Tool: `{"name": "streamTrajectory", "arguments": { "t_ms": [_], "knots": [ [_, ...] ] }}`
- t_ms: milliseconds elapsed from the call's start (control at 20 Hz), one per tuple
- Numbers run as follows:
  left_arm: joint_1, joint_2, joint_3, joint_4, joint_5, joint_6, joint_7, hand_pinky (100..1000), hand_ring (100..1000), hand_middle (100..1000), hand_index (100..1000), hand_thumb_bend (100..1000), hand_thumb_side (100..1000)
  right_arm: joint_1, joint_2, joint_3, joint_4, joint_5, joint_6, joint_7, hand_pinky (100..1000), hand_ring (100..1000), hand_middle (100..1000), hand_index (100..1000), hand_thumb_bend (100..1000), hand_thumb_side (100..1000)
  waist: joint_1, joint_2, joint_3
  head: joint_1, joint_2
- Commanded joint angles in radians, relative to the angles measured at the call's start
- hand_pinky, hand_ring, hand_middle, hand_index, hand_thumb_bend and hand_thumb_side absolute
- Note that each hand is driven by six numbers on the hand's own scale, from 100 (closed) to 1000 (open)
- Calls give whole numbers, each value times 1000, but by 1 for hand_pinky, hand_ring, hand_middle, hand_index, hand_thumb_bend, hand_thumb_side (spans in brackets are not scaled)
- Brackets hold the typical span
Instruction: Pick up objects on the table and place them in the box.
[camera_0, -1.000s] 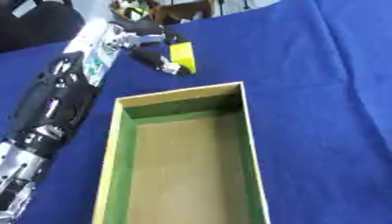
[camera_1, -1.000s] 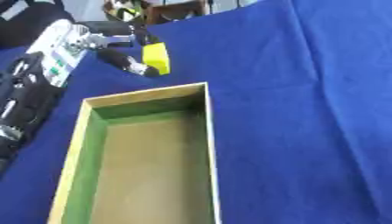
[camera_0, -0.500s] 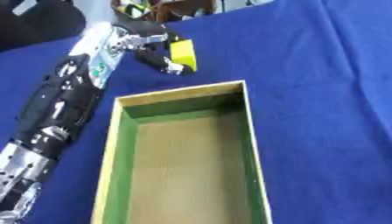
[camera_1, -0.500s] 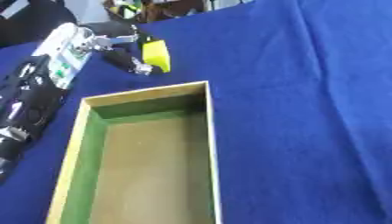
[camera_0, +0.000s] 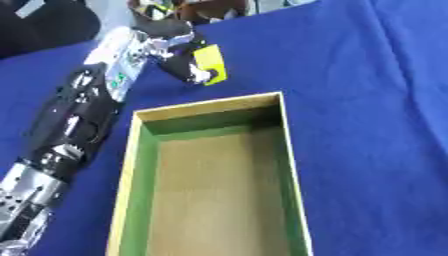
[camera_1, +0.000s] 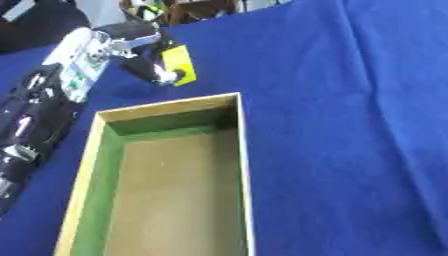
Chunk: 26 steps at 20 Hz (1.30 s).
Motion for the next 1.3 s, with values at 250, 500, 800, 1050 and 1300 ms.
{"name": "streamTrajectory", "arguments": {
  "t_ms": [250,500,800,1050,1300],
  "knots": [
    [-12,18,0,-2,18,32,18,100,426,396,542,100,250,-8,-12,-13,-16,3,-1,-8,458,616,622,767,155,599,-7,-22,-6,7,-13],
    [-11,11,2,-1,46,47,23,100,395,375,443,100,244,-6,-9,-13,-16,1,2,-5,458,615,621,765,140,580,-7,-25,-8,6,-12],
    [-16,29,0,-61,111,69,37,100,380,337,407,100,246,10,-11,-19,-16,0,7,-10,460,615,620,764,136,582,-14,-49,6,-3,8],
    [-10,54,-5,-143,154,99,48,100,368,317,392,100,249,14,-18,-18,-16,-11,8,-12,462,616,620,764,124,582,-25,-79,27,-18,29],
    [16,93,-17,-268,201,151,57,100,360,302,385,100,251,26,-26,-22,-16,-21,10,-15,464,617,621,764,113,581,-37,-109,56,-46,59]
  ]
}}
